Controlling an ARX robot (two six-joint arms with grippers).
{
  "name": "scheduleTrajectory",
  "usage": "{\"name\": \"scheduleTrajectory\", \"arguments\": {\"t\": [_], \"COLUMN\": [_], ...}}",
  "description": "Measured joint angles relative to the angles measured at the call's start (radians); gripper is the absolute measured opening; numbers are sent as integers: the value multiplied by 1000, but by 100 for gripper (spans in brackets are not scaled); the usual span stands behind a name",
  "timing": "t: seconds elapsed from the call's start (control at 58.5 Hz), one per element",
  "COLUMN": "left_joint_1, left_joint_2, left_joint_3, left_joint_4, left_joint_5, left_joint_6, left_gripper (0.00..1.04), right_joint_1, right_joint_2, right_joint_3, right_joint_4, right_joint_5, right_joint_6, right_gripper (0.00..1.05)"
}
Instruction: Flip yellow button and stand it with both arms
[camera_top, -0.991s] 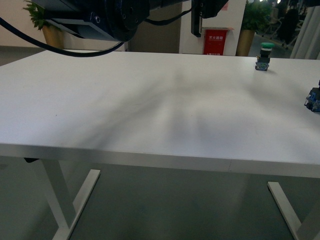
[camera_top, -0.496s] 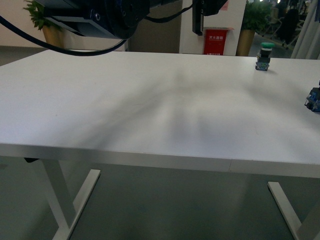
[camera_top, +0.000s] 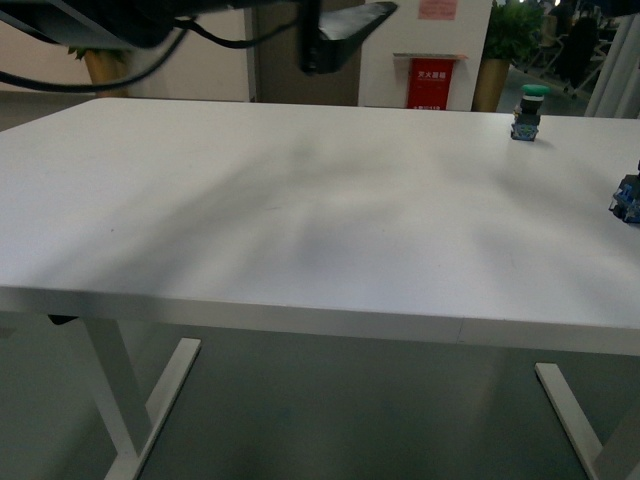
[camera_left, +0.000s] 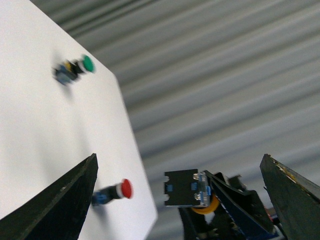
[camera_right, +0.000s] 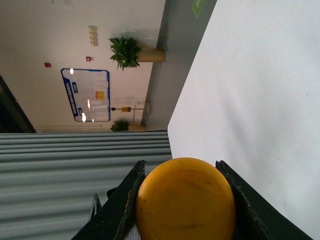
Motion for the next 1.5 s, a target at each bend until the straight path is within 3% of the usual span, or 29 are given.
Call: {"name": "scheduleTrajectory", "arguments": {"t": [0.085, 0.205, 0.274, 0.325, 0.393, 0.462, 0.564, 0.701, 0.769, 0.821, 0.872, 0.94, 0.991, 1.214, 1.504], "left_joint_1": [26, 39, 56, 79, 115, 140, 180, 212, 227, 255, 264, 264, 264, 264, 264], "left_joint_2": [-104, -274, -354, -418, -492, -555, -671, -797, -836, -887, -949, -1016, -1049, -1179, -1307], "left_joint_3": [-38, -132, -208, -280, -376, -453, -568, -675, -721, -772, -892, -1037, -1111, -1323, -1466], "left_joint_4": [-211, -499, -521, -478, -389, -319, -250, -213, -173, -240, -211, -153, -122, -47, -35], "left_joint_5": [-84, -369, -544, -711, -861, -921, -937, -919, -919, -769, -697, -681, -679, -679, -679], "left_joint_6": [230, 682, 964, 1213, 1505, 1673, 1912, 2067, 2114, 1959, 1696, 1431, 1333, 1222, 1208], "left_gripper": [99, 99, 99, 99, 99, 99, 99, 99, 99, 88, 75, 59, 48, 4, 4], "right_joint_1": [-2, -2, -2, -2, -2, -2, -2, -2, -2, -2, -2, 0, 3, 8, 14], "right_joint_2": [0, 0, 0, 0, 0, 0, 0, 0, 0, 0, 0, -1, -2, -19, -23], "right_joint_3": [-2, -3, -3, -3, -3, -3, -3, -3, -3, -3, -3, -2, -3, -3, -3], "right_joint_4": [0, 4, 4, 5, 5, 5, 3, -2, -6, -10, -16, -20, -21, -35, -60], "right_joint_5": [1, 4, 8, 9, 10, 14, 14, 13, 20, 23, 24, 26, 26, 39, 48], "right_joint_6": [-7, -22, -32, -40, -49, -58, -71, -88, -97, -104, -110, -117, -122, -138, -158], "right_gripper": [36, 36, 36, 36, 36, 36, 36, 36, 36, 36, 36, 36, 36, 36, 36]}}
